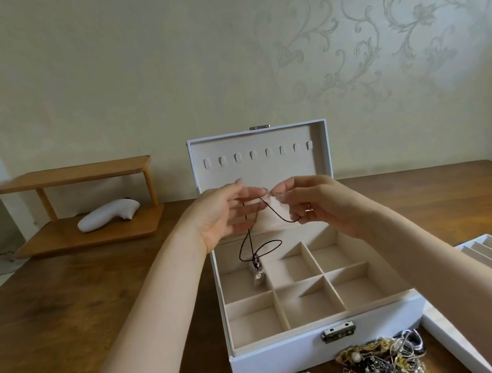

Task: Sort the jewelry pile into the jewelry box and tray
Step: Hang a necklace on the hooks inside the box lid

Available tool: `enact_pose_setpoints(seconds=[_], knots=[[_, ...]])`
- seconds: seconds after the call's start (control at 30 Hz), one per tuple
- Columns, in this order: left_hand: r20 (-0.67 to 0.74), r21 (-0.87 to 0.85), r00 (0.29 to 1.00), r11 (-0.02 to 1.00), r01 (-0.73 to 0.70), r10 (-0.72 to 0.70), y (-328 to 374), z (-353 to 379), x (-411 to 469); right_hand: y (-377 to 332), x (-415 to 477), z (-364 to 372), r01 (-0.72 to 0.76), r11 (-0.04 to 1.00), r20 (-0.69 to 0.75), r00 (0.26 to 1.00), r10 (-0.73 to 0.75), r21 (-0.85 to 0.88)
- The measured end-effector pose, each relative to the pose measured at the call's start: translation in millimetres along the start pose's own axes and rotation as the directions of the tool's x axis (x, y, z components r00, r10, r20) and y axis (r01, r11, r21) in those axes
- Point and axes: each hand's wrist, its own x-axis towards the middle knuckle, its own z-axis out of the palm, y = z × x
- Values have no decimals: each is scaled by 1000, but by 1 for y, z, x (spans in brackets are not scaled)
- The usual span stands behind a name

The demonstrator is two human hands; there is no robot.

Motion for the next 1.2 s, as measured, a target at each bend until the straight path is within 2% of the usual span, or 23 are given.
enact_pose_setpoints(seconds=[0.07,0.17,0.33,0.4,0.47,0.53,0.6,0.7,0.8,0.93,0.97,1.07,1.2], knots=[[-55,89,996,994,-68,73,-1,-1,0,0,-2,1,49,999,36,998,-49,-19],[-49,281,984,947,-152,173,0,-3,-2,1,-3,2,125,990,71,990,-121,-64],[-53,612,954,764,-203,296,-1,-6,-3,0,1,-2,276,940,44,961,-273,-200],[-61,769,930,611,-187,362,-4,-6,0,-2,2,-5,314,898,53,948,-314,-307],[-56,911,898,390,-132,435,-5,-6,0,-2,5,-10,327,858,67,942,-329,-397],[-25,982,874,176,-70,486,-6,-4,-3,2,8,-18,334,821,76,938,-339,-463],[25,997,871,56,-60,491,-7,-3,-3,5,9,-24,336,772,73,932,-354,-540],[124,992,895,-66,-106,428,-12,0,-2,6,4,-28,328,726,77,931,-356,-605],[147,987,927,-107,-117,344,-22,8,0,10,-1,-25,295,759,92,950,-298,-580],[95,967,943,-256,-10,320,-32,28,-2,20,1,-26,255,756,91,963,-253,-603],[75,964,953,-267,6,292,-35,31,-2,22,1,-27,247,756,87,965,-246,-606],[-6,982,967,-180,53,254,-46,37,-1,25,-1,-26,221,757,70,971,-227,-615],[-17,997,960,-66,37,281,-51,37,0,31,1,-25,191,745,54,977,-205,-639]])
